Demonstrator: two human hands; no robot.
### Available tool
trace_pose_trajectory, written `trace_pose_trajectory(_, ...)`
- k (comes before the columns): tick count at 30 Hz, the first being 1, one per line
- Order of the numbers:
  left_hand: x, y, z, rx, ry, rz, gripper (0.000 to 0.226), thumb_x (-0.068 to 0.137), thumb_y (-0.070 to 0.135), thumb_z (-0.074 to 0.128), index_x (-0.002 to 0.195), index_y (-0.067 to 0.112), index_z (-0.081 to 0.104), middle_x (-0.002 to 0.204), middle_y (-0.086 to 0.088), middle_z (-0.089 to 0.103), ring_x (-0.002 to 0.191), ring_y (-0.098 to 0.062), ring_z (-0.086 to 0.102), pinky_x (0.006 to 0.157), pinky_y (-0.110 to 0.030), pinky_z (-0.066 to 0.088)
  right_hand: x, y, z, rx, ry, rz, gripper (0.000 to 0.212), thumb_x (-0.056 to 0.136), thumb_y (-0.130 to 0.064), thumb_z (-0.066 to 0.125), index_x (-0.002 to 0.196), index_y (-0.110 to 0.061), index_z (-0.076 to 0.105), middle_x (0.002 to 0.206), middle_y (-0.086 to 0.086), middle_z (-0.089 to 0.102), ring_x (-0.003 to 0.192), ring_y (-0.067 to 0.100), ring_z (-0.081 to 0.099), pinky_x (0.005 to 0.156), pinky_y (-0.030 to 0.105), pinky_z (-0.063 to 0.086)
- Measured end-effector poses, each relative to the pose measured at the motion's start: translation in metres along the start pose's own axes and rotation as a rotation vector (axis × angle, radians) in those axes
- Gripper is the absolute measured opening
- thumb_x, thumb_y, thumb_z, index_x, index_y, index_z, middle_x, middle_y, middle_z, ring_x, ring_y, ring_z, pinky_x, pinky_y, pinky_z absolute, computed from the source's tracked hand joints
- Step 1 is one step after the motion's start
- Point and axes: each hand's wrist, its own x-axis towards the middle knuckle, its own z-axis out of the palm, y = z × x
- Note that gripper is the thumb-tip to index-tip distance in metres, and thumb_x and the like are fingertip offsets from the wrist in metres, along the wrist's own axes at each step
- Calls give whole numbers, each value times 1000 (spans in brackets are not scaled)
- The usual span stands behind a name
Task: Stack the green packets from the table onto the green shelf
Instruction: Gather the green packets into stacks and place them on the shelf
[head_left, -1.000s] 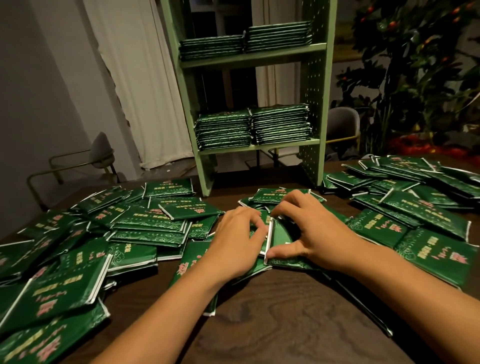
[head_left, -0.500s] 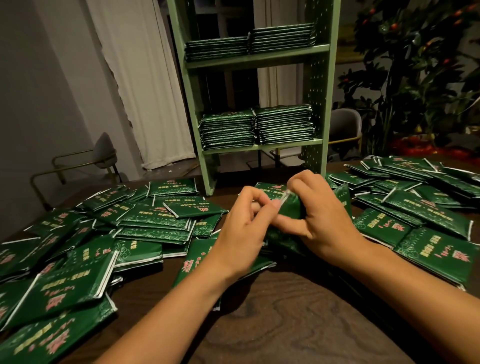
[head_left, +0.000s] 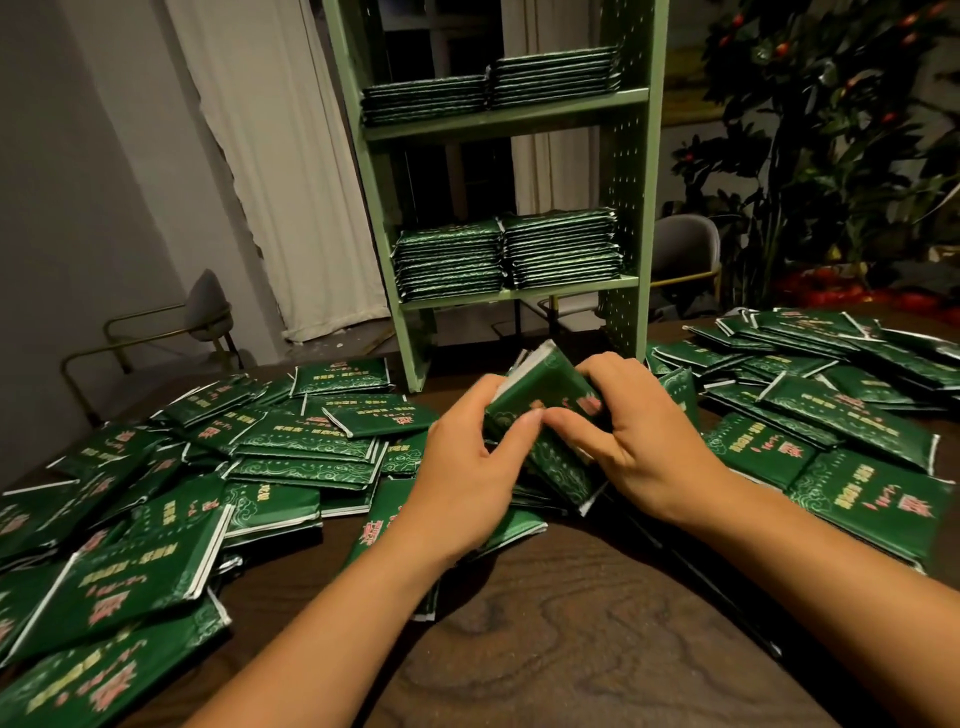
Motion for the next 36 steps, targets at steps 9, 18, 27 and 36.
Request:
trace_pose_trajectory(9, 3, -2, -6, -181, 152, -90, 13, 101, 16, 60, 104, 25, 68, 99, -4, 75, 94, -25, 73, 85, -53, 59, -6, -4, -6, 120, -11, 124, 49, 91, -62, 54, 126, -29, 48, 115, -13, 54, 107, 8, 52, 92, 36, 47)
trace_pose_trajectory(18, 9, -2, -10, -565, 174, -314, 19, 98, 7, 59, 116, 13, 65, 108, -8, 77, 99, -22, 74, 73, -29, 61, 0, -19, -18, 747, -29, 389, 60, 73, -21, 82, 125, -24, 53, 90, 16, 72, 65, 14, 62, 67, 39, 60)
trace_pose_trajectory(27, 10, -4, -13, -509, 185, -340, 40, 85, -7, 72, 118, 13, 62, 106, -10, 76, 95, -23, 74, 72, -27, 59, 0, -10, -17, 608, 8, 338, 38, 80, -13, 82, 109, -31, 64, 79, 2, 68, 69, 25, 62, 71, 32, 58)
trace_pose_trajectory(36, 9, -1, -13, -628, 148, -385, 36, 86, -13, 65, 114, 11, 64, 102, -13, 77, 88, -25, 76, 68, -28, 61, -2, -13, -19, 788, -85, 478, 21, 94, -28, 65, 114, -20, 67, 100, 6, 75, 76, 18, 66, 66, 30, 54)
